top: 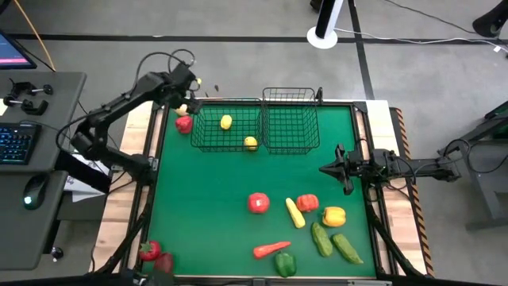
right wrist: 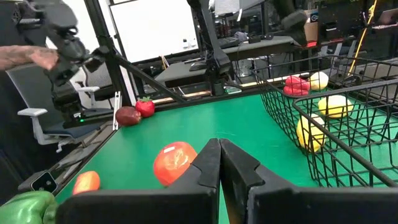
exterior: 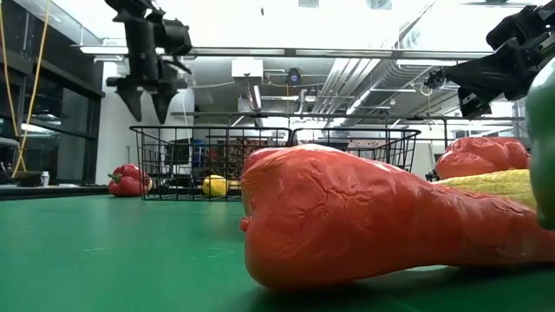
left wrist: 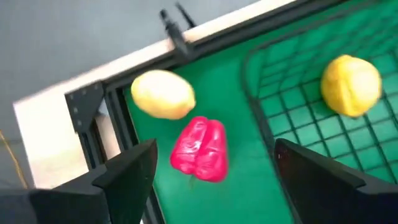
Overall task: Sort produce into baskets
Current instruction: Put the red bell pepper into the right wire basket
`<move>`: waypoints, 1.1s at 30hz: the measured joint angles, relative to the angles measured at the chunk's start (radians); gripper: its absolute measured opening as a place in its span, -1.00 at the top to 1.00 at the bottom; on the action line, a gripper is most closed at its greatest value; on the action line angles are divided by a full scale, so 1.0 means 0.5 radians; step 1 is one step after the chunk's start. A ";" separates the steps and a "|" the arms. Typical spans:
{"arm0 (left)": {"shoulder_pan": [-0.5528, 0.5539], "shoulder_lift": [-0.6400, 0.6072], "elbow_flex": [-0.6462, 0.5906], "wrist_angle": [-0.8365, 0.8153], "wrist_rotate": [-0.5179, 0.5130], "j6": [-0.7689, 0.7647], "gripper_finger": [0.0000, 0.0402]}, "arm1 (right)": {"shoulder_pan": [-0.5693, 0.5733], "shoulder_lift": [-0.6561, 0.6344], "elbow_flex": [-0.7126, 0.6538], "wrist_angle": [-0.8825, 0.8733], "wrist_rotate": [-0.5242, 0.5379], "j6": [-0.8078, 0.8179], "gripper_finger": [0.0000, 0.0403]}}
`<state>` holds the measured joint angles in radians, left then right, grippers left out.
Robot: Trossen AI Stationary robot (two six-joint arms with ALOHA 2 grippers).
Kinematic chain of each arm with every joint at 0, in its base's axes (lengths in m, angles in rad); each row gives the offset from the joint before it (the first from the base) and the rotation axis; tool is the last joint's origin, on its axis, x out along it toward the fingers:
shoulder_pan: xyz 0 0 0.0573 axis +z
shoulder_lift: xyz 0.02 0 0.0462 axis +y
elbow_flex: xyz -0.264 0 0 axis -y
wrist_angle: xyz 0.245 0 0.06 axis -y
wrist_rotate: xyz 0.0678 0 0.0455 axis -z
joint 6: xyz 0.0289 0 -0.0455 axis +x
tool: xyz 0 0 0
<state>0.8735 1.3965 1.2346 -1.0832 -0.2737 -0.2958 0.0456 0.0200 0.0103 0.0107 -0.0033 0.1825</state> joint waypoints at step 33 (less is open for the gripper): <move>0.509 0.336 -0.074 0.146 0.499 -0.456 -0.55 | 0.000 0.000 0.000 0.000 0.000 0.000 1.00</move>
<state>1.1282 1.5645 1.1975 -1.0100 -0.0242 -0.5238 0.0456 0.0200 0.0104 0.0108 -0.0032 0.1825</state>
